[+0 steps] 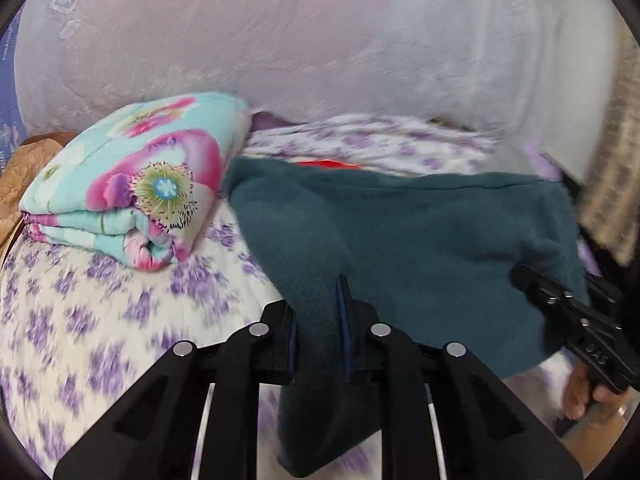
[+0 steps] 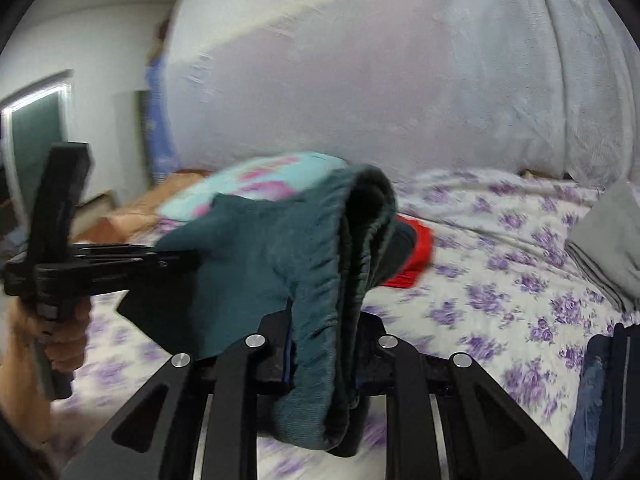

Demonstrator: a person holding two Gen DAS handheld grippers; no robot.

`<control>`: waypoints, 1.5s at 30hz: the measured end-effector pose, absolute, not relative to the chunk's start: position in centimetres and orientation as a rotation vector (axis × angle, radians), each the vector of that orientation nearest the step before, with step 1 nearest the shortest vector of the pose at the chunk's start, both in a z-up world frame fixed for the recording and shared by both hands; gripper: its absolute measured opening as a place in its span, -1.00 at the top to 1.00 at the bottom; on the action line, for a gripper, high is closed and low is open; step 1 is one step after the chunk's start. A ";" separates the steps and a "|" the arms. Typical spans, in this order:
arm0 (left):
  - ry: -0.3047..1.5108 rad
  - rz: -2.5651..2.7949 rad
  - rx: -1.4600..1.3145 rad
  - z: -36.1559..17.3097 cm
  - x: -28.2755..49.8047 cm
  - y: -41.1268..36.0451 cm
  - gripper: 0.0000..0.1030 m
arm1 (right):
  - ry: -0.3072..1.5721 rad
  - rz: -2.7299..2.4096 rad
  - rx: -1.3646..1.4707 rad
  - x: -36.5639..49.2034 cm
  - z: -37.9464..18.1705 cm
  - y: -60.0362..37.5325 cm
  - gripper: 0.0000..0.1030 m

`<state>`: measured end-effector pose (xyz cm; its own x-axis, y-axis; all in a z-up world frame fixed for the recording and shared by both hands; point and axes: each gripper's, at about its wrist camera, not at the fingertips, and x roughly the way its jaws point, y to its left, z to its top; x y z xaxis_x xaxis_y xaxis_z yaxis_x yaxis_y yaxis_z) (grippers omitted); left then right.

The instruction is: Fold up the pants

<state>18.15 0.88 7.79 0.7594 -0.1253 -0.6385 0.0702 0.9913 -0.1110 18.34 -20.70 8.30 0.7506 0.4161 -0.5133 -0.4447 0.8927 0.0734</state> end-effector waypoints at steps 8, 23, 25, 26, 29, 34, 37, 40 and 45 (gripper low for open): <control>0.861 0.203 -0.080 -5.1 24.7 2.8 -0.60 | 0.831 0.197 -0.002 25.9 -0.8 -23.9 -0.39; 0.695 0.186 -0.069 1.7 12.8 1.3 -0.83 | 0.607 0.167 -0.128 13.1 7.3 -19.8 -0.85; 0.677 0.174 -0.066 1.9 11.7 1.1 -0.85 | 0.593 0.152 -0.134 11.7 6.6 -19.6 -0.86; 0.672 0.161 -0.065 1.9 11.3 1.1 -0.87 | 0.579 0.145 -0.132 11.1 6.3 -19.6 -0.86; 0.686 0.159 -0.050 1.3 10.9 1.2 -0.87 | 0.544 0.113 -0.067 9.6 5.0 -20.2 -0.87; 0.682 0.172 -0.072 1.8 10.2 1.4 -0.87 | 0.574 0.144 0.045 9.6 2.8 -20.8 -0.88; 0.698 0.184 -0.064 1.3 10.4 1.0 -0.88 | 0.577 0.157 0.020 9.7 2.3 -20.6 -0.88; 0.708 0.183 -0.058 0.8 10.6 0.6 -0.88 | 0.585 0.166 0.027 9.9 2.2 -20.8 -0.88; 0.736 0.168 -0.061 0.0 10.9 0.3 -0.88 | 0.614 0.156 0.050 10.5 1.7 -21.5 -0.88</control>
